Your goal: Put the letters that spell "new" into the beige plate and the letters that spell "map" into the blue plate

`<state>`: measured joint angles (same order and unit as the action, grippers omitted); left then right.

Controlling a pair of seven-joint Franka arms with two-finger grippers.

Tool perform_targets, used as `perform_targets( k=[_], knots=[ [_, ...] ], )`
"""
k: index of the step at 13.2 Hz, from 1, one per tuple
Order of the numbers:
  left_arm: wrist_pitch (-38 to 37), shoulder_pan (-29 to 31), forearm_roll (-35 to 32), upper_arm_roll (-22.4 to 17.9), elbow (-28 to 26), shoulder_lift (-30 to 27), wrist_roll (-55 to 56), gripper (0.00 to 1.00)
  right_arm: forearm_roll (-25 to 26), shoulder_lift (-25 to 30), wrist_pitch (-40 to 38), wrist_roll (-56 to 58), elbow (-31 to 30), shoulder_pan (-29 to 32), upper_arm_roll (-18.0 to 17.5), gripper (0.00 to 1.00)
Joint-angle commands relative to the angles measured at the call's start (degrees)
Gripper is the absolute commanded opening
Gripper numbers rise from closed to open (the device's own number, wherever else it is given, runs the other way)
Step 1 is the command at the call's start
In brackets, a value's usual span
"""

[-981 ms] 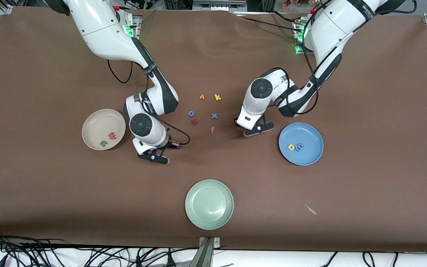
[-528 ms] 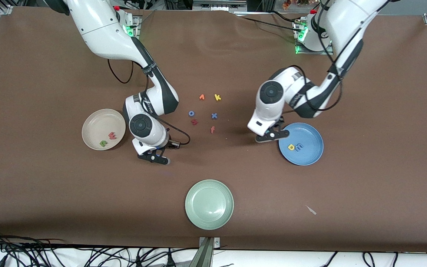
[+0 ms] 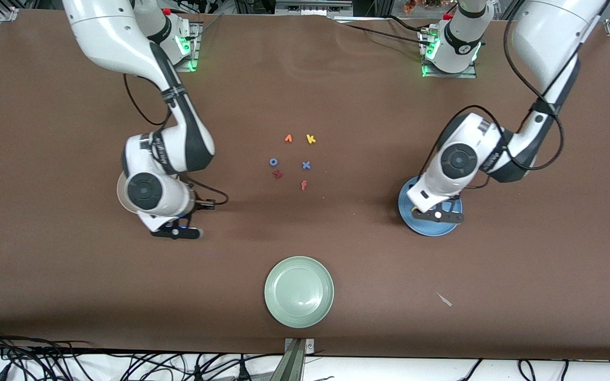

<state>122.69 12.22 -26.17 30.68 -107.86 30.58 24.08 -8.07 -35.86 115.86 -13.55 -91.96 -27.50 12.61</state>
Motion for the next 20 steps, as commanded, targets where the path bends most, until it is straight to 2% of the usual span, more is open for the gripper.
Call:
perform_targets(
  k=[1,3,4,5,6,7,8,10,11,13,15,16,18,20],
  knots=[
    [-0.17,1.14,-0.55,0.78,-0.42,0.53,-2.90,0.37,-0.11,5.97,2.52,6.85,-9.53,-0.36,2.67,0.00],
    [-0.17,1.22,-0.55,0.78,0.02,0.44,-3.60,1.00,-0.02,7.82,8.65,11.32,-15.85,-0.36,4.78,0.00],
    [-0.26,0.87,-0.38,0.87,0.37,0.18,-3.52,1.00,-0.10,8.26,11.55,13.79,-18.15,-0.36,5.66,0.00],
    [-0.43,0.78,-0.37,1.31,0.55,-0.26,-3.34,1.00,-0.28,8.27,12.89,15.55,-19.13,-0.36,6.54,0.06],
    [-0.61,1.22,-0.29,2.53,0.90,-1.65,-3.34,1.00,-0.28,8.27,12.81,16.09,-19.14,-0.36,6.90,0.36],
    [-2.18,1.48,-0.11,3.41,1.16,-3.23,-3.34,1.00,-0.45,8.27,12.38,15.66,-18.96,-0.36,6.99,0.84],
    [-4.28,1.40,1.02,3.94,2.73,-4.90,-3.34,1.00,-0.54,8.35,12.11,15.31,-18.87,-0.36,6.99,1.00],
    [-12.34,1.40,6.28,4.74,9.21,-6.93,-3.86,1.00,-0.81,9.14,10.19,15.04,-18.35,-0.36,6.99,1.00],
    [-14.39,0.09,7.96,4.13,10.73,-10.16,-6.04,1.00,-0.81,9.67,8.87,15.04,-17.48,-0.36,6.90,1.00],
    [-19.12,0.69,10.60,4.39,13.02,-12.38,-9.22,1.00,-1.07,9.85,4.57,14.95,-14.50,-0.36,6.81,1.00],
    [-28.16,0.70,13.76,2.73,21.34,-13.35,-11.50,1.00,-1.51,9.76,1.31,14.95,-11.77,-0.71,6.46,1.00],
    [-29.60,-1.57,15.52,-1.11,22.86,-15.27,-12.64,1.00,-2.56,9.85,0.52,14.95,-11.15,-0.80,6.38,1.00],
    [-29.61,-4.74,24.01,-9.80,22.35,-20.37,-16.06,1.00,-3.00,9.85,0.07,15.04,-10.88,-0.80,6.29,1.00],
    [-29.35,-10.27,28.70,-18.77,20.07,-23.97,-18.19,1.00,-3.01,9.85,-0.63,15.39,-10.00,-0.89,6.29,1.00]
  ],
)
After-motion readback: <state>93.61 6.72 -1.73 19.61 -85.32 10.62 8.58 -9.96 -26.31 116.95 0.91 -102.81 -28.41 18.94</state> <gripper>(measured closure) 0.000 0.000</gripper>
